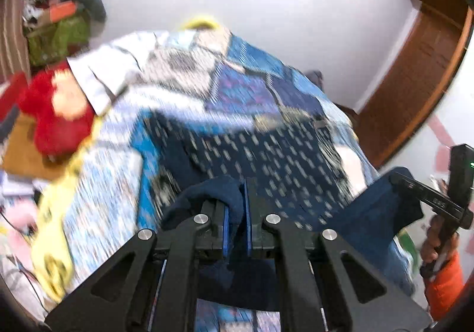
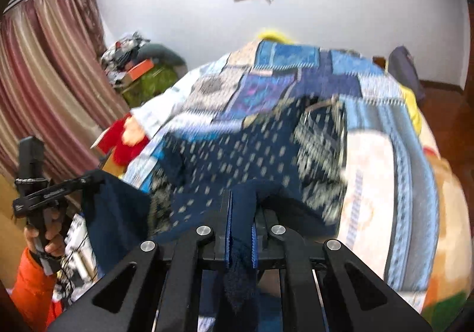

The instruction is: Fold large clothes

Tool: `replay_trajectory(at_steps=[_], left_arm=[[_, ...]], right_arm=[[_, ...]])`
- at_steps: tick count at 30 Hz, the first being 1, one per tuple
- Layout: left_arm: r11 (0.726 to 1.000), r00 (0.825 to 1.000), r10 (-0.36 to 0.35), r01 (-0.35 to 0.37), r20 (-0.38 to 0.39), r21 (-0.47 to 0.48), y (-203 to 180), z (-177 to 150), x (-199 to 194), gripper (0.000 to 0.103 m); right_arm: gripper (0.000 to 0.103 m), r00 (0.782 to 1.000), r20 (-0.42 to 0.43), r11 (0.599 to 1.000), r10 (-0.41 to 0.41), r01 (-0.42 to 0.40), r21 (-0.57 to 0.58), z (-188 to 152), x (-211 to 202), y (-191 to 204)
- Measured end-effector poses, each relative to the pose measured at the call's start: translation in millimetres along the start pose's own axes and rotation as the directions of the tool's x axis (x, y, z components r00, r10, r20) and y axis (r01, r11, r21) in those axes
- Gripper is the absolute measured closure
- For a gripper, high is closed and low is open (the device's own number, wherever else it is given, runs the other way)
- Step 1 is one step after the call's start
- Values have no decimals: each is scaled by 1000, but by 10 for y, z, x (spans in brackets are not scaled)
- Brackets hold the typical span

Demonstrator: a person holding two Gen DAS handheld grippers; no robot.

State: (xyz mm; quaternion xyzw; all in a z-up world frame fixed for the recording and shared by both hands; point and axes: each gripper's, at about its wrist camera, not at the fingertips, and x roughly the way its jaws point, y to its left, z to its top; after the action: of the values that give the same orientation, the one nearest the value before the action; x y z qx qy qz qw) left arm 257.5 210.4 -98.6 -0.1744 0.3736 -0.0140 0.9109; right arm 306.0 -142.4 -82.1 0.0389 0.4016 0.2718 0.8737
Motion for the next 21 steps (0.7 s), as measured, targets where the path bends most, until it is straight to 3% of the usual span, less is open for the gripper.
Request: replay_trajectory(at_steps=[3,6,8,11,16,21], left_arm=[[996,996,83,-81,25,-47,141,312,246,95],[972,974,225,-223,18,-70,335,521,624,96],[954,959,281,-282,-26,-105,534,600,975,96],[938,948,300,-313,-106,-146,809,575,1463,95],[914,908,346,-383,-234,-134,1036,367,2169,94],[916,899,370,-395,-233,-67,1030,239,2279,91]], right_arm=[[96,998,33,999,-52,52,0,361,211,-100],[96,994,31,994,-109,109,12,618,489,-258],[96,985,2,985,-171,171,20,763,812,-434],[96,971,-54,972,-233,235,22,814,1253,-687],[96,951,-178,966,-252,257,6,705,1945,-1088],[95,969,-168,984,-181,179,-23,664,1864,-1220]])
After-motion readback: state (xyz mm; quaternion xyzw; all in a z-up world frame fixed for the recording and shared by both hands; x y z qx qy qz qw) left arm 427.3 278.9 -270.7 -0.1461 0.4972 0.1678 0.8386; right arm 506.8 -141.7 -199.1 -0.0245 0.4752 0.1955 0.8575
